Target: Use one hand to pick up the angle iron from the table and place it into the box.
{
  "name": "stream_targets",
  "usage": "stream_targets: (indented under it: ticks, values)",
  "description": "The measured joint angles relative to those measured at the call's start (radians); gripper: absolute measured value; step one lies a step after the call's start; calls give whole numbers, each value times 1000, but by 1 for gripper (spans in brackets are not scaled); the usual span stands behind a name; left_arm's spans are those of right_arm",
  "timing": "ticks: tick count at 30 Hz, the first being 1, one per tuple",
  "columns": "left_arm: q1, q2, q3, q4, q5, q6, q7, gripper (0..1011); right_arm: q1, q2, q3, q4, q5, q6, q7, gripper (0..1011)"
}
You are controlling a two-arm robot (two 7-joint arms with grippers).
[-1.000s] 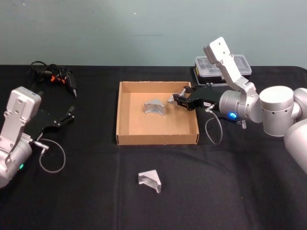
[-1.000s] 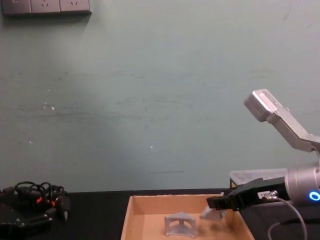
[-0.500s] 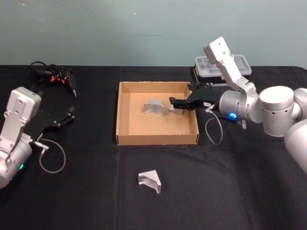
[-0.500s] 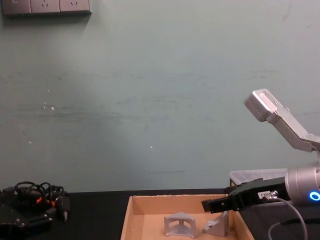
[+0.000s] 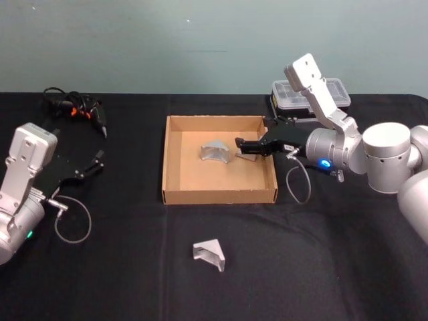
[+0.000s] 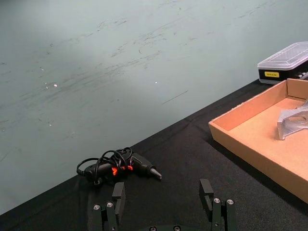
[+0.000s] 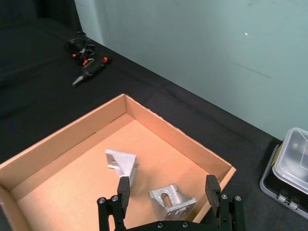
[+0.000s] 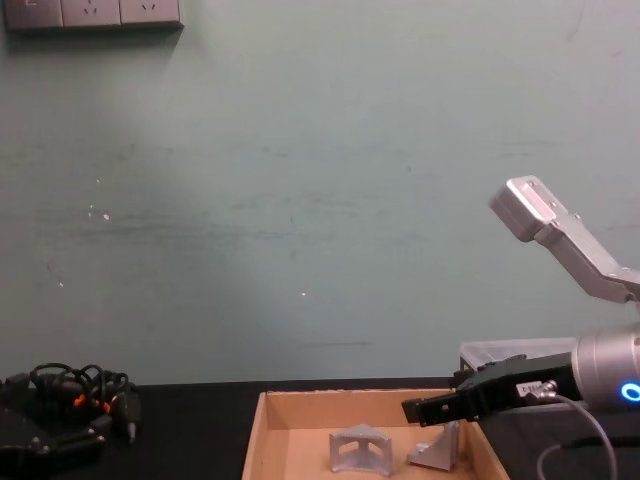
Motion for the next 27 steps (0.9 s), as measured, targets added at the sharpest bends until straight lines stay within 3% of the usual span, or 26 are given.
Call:
stream_targets:
  ticks: [6, 15, 21, 22, 27]
  values:
    - [0, 0, 0, 0, 0, 0, 0, 1011, -49, 33, 20, -97, 5, 11, 21, 1000]
    - [0, 0, 0, 0, 0, 0, 0, 1011, -165, 123, 43, -328, 50, 61, 58, 1000]
    - [0, 0, 0, 0, 0, 0, 0, 1011, -271, 221, 56, -508, 101, 104, 78, 1000]
    - [0, 0, 0, 0, 0, 0, 0, 1011, -271, 221, 56, -508, 101, 104, 78, 1000]
    - [0, 0, 0, 0, 0, 0, 0, 1011, -360, 307, 70, -633, 142, 125, 89, 1000]
